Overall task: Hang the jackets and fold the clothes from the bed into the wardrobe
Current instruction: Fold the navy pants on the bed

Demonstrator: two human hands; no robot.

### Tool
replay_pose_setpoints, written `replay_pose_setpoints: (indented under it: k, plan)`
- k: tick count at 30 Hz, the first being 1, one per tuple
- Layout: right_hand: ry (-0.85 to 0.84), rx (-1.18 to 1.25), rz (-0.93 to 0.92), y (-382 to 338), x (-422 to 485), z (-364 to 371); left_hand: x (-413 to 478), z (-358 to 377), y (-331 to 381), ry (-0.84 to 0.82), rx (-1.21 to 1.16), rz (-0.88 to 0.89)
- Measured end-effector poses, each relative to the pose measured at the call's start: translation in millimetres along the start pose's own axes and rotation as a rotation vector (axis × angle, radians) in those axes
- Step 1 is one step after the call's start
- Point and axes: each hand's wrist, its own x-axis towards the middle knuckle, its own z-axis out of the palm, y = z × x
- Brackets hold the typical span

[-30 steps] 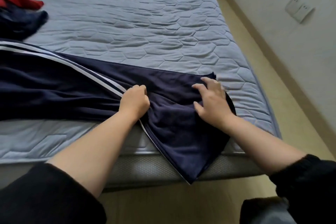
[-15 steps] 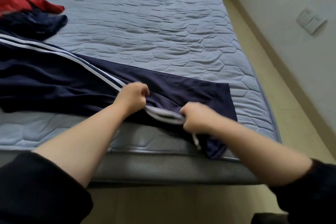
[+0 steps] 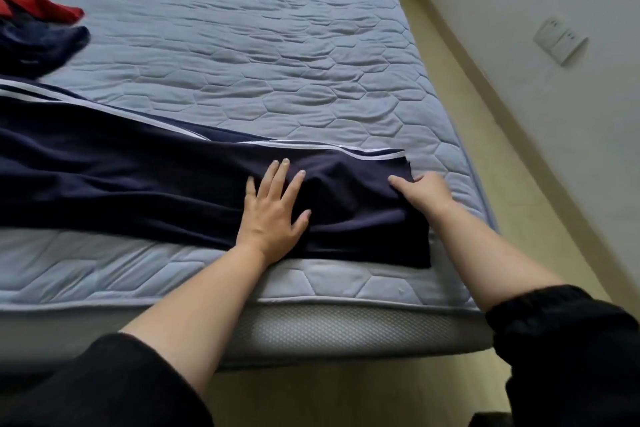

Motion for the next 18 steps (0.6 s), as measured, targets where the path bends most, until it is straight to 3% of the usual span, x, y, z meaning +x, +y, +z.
replay_pose_setpoints:
  k: [2,4,6,11,14,16,18]
  plan:
    - [0.006,0.043,0.002,4,-3,2,-5,-2,1,0.151,-0.004,0.244]
    - [0.018,0.040,-0.027,8,-10,1,-4,-7,2,0.132,0.077,0.475]
    - [0.067,0.033,-0.059,9,-18,-2,0,-15,7,0.117,0.109,0.540]
    - [0.296,-0.040,-0.171,12,-29,-16,11,-42,13,0.089,-0.097,0.497]
    - [0.178,-0.026,-0.136,23,-32,-17,11,-52,10,-0.064,0.004,0.539]
    - [0.072,-0.016,-0.075,34,-33,-13,10,-50,9,-0.183,0.013,0.424]
    - [0.050,0.167,0.015,36,-33,-8,13,-43,11,-0.119,-0.191,0.146]
